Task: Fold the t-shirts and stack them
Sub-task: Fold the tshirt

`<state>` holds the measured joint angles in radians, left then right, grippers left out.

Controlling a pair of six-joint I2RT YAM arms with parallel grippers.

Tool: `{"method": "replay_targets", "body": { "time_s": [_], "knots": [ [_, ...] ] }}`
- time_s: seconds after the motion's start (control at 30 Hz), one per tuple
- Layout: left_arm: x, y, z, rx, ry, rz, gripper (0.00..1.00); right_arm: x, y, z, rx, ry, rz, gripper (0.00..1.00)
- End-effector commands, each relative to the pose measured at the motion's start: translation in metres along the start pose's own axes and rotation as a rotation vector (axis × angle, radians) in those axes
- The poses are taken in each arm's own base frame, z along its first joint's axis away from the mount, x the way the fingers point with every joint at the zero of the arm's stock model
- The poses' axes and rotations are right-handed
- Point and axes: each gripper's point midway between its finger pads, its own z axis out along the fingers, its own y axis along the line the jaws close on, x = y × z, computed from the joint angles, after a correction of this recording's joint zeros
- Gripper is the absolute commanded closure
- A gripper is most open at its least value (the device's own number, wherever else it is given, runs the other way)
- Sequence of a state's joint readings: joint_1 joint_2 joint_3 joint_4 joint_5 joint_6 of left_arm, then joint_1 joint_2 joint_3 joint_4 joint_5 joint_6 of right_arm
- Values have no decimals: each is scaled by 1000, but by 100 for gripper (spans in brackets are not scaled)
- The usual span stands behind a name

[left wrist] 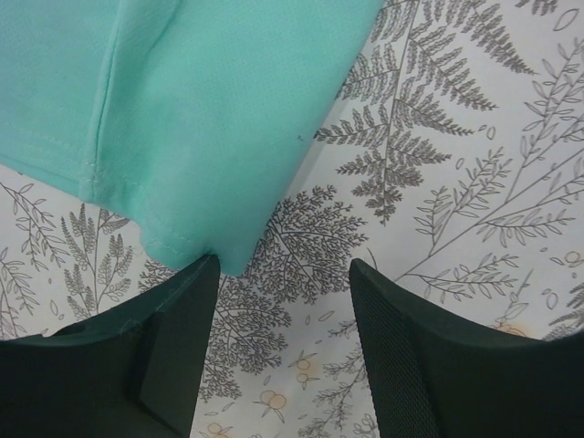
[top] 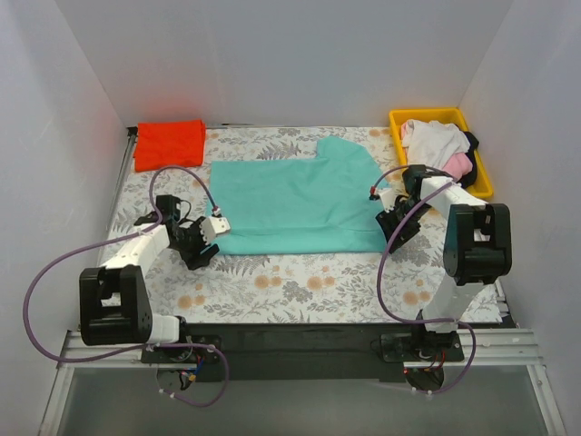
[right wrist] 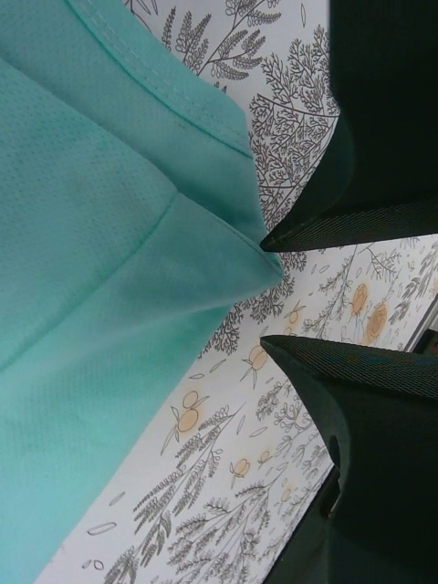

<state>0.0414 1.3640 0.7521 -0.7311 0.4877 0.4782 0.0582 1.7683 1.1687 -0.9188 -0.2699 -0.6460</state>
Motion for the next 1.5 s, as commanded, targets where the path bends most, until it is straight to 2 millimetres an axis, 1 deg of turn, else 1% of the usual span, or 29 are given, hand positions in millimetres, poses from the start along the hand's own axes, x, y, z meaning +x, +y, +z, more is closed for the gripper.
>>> {"method": "replay_targets", "body": {
  "time_s": [0.0, 0.13, 0.23, 0.3, 0.33, 0.37, 0.4, 0.43, 0.47, 0.5, 0.53, 0.73, 0.77, 0.83, 0.87, 0.93, 0.97, 1.03, 1.07, 1.13, 1.17, 1.2, 1.23, 1.3, 1.33, 1.37, 1.4, 1.43, 1.47],
  "knots": [
    [-4, 23, 5, -78, 0, 116, 43, -3, -14, 0, 56, 4, 41, 52],
    [-1, 24, 9, -80, 12, 137, 49, -1, -16, 4, 60, 21, 70, 55],
    [3, 24, 11, -88, 28, 163, 60, -1, -16, 5, 59, 19, 87, 59],
    [9, 22, 15, -91, 44, 170, 70, -1, -16, 8, 54, 24, 97, 63],
    [10, 21, 15, -88, 47, 173, 73, -2, -16, 7, 55, 23, 96, 70],
    [13, 19, 16, -87, 54, 172, 78, -1, -16, 9, 51, 29, 102, 73],
    [14, 19, 16, -87, 56, 175, 89, -1, -17, 8, 52, 29, 100, 76],
    [15, 18, 16, -87, 59, 175, 95, 1, -16, 9, 51, 34, 100, 85],
    [15, 18, 16, -92, 59, 175, 100, 2, -17, 10, 51, 39, 103, 90],
    [16, 18, 15, -94, 64, 173, 100, 3, -17, 10, 55, 44, 103, 96],
    [16, 18, 14, -96, 66, 175, 100, 5, -17, 10, 58, 51, 106, 99],
    [19, 5, 1, -67, 95, 207, 100, 17, -10, -1, 74, 74, 96, 99],
    [22, -3, -2, -39, 105, 211, 100, 23, -6, -1, 68, 89, 87, 99],
    [20, -7, -10, -47, 108, 224, 100, 31, -2, -8, 81, 106, 76, 99],
    [23, -15, -13, -21, 117, 235, 100, 35, -1, -10, 83, 113, 55, 99],
    [18, -21, -22, -28, 100, 259, 100, 48, 7, -14, 77, 138, 46, 99],
    [20, -34, -26, 12, 101, 259, 100, 52, 10, -15, 71, 148, 30, 99],
    [17, -44, -34, 29, 88, 275, 100, 65, 24, -15, 33, 181, 27, 99],
    [21, -59, -37, 82, 93, 262, 100, 70, 27, -15, 22, 190, 27, 99],
    [23, -68, -41, 104, 100, 280, 100, 79, 39, -13, -15, 223, 23, 99],
    [30, -75, -42, 128, 125, 273, 100, 81, 41, -13, -24, 229, 26, 90],
    [33, -77, -42, 135, 138, 275, 91, 81, 43, -14, -32, 227, 26, 77],
    [35, -78, -43, 139, 148, 264, 82, 80, 44, -17, -34, 226, 25, 55],
    [31, -73, -48, 129, 154, 240, 68, 75, 47, -27, -40, 210, 24, 36],
    [28, -72, -51, 128, 151, 212, 64, 62, 42, -38, -14, 166, -3, 31],
    [15, -63, -59, 122, 139, 201, 64, 53, 40, -48, -2, 142, -12, 29],
    [4, -63, -63, 129, 106, 144, 63, 29, 29, -66, 46, 65, -37, 28],
    [-10, -53, -67, 116, 71, 132, 63, 30, 29, -65, 33, 66, -26, 28],
    [-21, -48, -70, 125, 47, 100, 62, -3, 17, -90, 91, -28, -53, 28]
  ]
}}
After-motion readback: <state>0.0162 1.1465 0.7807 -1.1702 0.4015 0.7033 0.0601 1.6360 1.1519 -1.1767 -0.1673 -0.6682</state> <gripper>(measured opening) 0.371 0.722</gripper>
